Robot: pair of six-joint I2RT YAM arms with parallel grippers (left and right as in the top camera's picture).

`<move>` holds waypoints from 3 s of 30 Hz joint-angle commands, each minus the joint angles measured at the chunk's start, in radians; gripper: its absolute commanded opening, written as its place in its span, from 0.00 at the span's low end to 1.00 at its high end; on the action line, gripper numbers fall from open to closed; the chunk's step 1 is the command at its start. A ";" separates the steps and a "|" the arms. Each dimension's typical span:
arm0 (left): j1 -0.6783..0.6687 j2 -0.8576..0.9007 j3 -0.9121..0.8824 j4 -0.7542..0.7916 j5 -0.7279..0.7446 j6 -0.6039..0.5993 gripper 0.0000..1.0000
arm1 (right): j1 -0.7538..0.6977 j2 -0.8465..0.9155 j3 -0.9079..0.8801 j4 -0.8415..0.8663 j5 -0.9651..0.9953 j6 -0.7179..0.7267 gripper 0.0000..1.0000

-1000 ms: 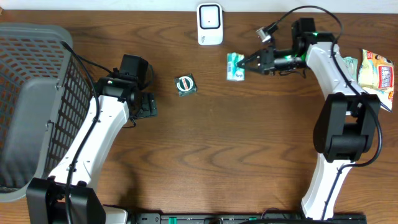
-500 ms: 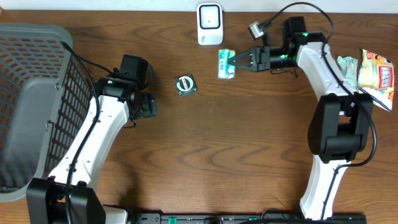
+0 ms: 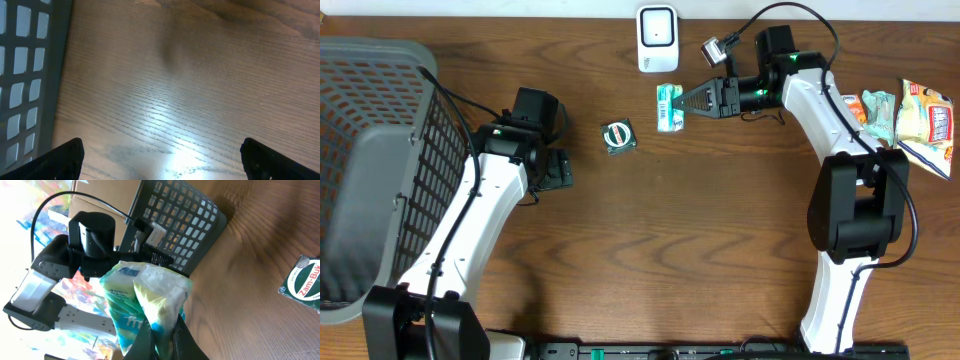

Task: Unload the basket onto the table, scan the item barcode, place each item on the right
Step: 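Hold the teal tissue pack against the scanner face, then carry the teal pack to the right edge and release it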

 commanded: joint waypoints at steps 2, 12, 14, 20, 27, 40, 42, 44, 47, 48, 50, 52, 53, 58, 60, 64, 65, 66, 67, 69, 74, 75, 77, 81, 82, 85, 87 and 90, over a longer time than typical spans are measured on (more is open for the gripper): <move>0.005 -0.013 0.004 -0.005 -0.009 -0.005 0.98 | 0.014 -0.012 0.003 -0.003 -0.013 -0.005 0.01; 0.005 -0.013 0.004 -0.005 -0.009 -0.005 0.98 | 0.151 -0.013 0.004 -0.013 1.207 0.354 0.01; 0.005 -0.013 0.004 -0.005 -0.009 -0.005 0.98 | 0.187 -0.013 0.017 -0.013 1.424 0.359 0.01; 0.005 -0.013 0.004 -0.005 -0.009 -0.005 0.98 | 0.268 -0.013 0.041 0.203 1.904 0.206 0.01; 0.005 -0.013 0.004 -0.005 -0.009 -0.005 0.98 | 0.322 -0.008 0.041 0.681 1.932 -0.243 0.01; 0.005 -0.013 0.004 -0.005 -0.009 -0.005 0.98 | 0.314 0.176 0.041 1.181 1.828 -0.500 0.01; 0.005 -0.013 0.004 -0.005 -0.009 -0.005 0.98 | 0.317 0.191 0.041 1.205 1.831 -0.575 0.01; 0.005 -0.013 0.004 -0.005 -0.009 -0.005 0.98 | 0.317 0.192 0.041 1.211 1.827 -0.615 0.01; 0.005 -0.013 0.003 -0.005 -0.009 -0.005 0.98 | 0.312 0.192 0.042 1.238 1.848 -0.620 0.01; 0.005 -0.013 0.004 -0.005 -0.009 -0.005 0.97 | 0.308 0.192 0.042 1.246 1.860 -0.622 0.01; 0.005 -0.013 0.004 -0.005 -0.009 -0.005 0.98 | 0.303 0.192 0.042 1.246 1.874 -0.621 0.01; 0.005 -0.013 0.004 -0.005 -0.009 -0.005 0.98 | 0.298 0.190 0.042 1.241 1.896 -0.621 0.01; 0.005 -0.013 0.004 -0.005 -0.009 -0.005 0.98 | 0.295 0.186 0.042 1.239 1.907 -0.615 0.01; 0.005 -0.013 0.004 -0.005 -0.009 -0.005 0.98 | 0.272 0.138 0.042 1.198 1.917 -0.537 0.01; 0.005 -0.013 0.003 -0.005 -0.009 -0.005 0.98 | 0.251 0.109 0.042 1.163 1.918 -0.527 0.01; 0.005 -0.013 0.004 -0.005 -0.009 -0.005 0.98 | 0.183 0.039 0.042 1.045 1.970 -0.432 0.01; 0.005 -0.013 0.004 -0.005 -0.009 -0.005 0.98 | 0.166 0.027 0.042 1.015 1.988 -0.402 0.01; 0.005 -0.013 0.004 -0.005 -0.009 -0.005 0.98 | 0.139 0.008 0.042 0.962 2.011 -0.356 0.01; 0.005 -0.013 0.004 -0.005 -0.009 -0.005 0.98 | 0.113 -0.006 0.042 0.905 2.020 -0.321 0.01; 0.005 -0.013 0.004 -0.005 -0.009 -0.005 0.98 | 0.053 -0.029 0.042 0.781 2.019 -0.257 0.01; 0.005 -0.013 0.004 -0.005 -0.009 -0.005 0.98 | -0.116 -0.046 0.041 0.496 2.018 -0.118 0.01; 0.005 -0.013 0.004 -0.005 -0.009 -0.005 0.98 | -0.142 -0.045 0.041 0.457 2.018 -0.095 0.01; 0.005 -0.013 0.004 -0.005 -0.009 -0.005 0.98 | -0.203 -0.043 0.040 0.381 2.014 -0.018 0.01; 0.005 -0.013 0.004 -0.005 -0.009 -0.005 0.98 | -0.312 -0.043 0.039 0.285 2.011 0.117 0.04; 0.005 -0.013 0.004 -0.005 -0.009 -0.005 0.98 | -0.330 -0.043 0.039 0.269 2.001 0.124 0.12; 0.005 -0.013 0.004 -0.005 -0.009 -0.005 0.98 | -0.379 -0.043 0.039 0.227 1.913 0.124 0.52; 0.005 -0.013 0.004 -0.005 -0.009 -0.005 0.98 | -0.400 -0.043 0.039 0.206 1.849 0.124 0.76; 0.005 -0.013 0.004 -0.005 -0.009 -0.005 0.98 | -0.412 -0.043 0.039 0.189 1.746 0.129 0.99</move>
